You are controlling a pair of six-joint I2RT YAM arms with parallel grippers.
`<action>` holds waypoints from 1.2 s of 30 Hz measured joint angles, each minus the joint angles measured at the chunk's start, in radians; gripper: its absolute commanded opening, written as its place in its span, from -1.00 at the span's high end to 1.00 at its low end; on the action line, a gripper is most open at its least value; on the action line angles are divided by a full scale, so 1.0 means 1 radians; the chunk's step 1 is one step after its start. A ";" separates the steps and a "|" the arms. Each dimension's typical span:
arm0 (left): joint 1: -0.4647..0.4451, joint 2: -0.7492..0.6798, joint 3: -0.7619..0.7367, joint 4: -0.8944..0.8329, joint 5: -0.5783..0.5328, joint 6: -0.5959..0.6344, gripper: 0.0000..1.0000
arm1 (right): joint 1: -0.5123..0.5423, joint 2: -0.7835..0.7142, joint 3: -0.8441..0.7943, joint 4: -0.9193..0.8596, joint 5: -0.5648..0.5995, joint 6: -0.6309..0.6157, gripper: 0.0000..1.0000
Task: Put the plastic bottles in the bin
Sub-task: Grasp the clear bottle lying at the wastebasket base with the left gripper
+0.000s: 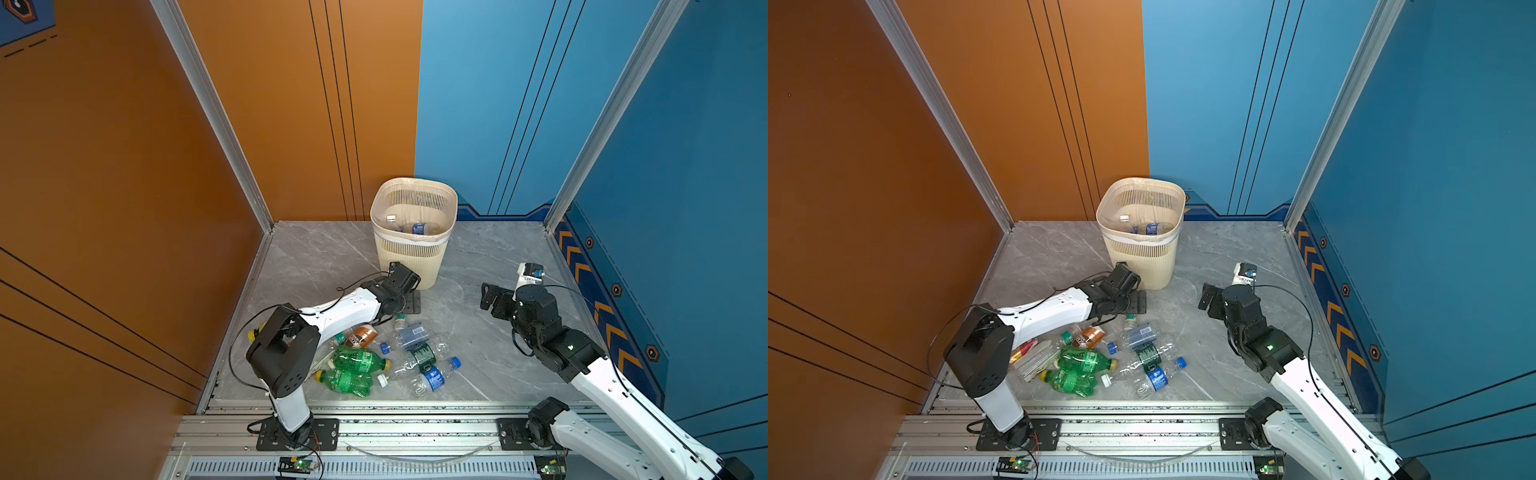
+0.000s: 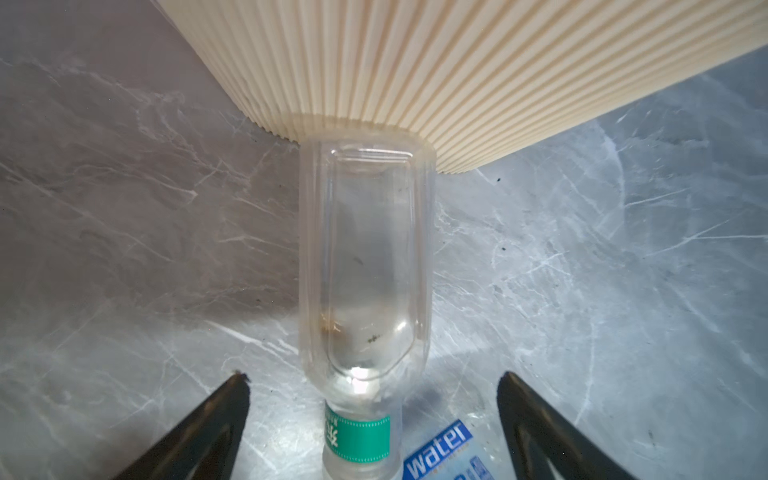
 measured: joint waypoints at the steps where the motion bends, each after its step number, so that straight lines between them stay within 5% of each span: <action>1: 0.000 0.020 0.011 -0.004 0.000 0.003 -0.81 | -0.003 -0.002 -0.001 0.000 0.000 0.000 -0.99; 8: 0.004 0.111 0.056 -0.012 0.000 0.003 -0.75 | -0.023 -0.011 -0.011 0.001 -0.018 0.000 -0.99; 25: 0.030 0.160 0.073 -0.020 0.005 0.006 -0.10 | -0.041 -0.014 -0.035 0.001 -0.034 0.019 -0.99; 36: 0.063 -0.024 -0.022 -0.019 0.000 -0.006 -0.05 | -0.041 -0.014 -0.035 0.001 -0.048 0.023 -0.99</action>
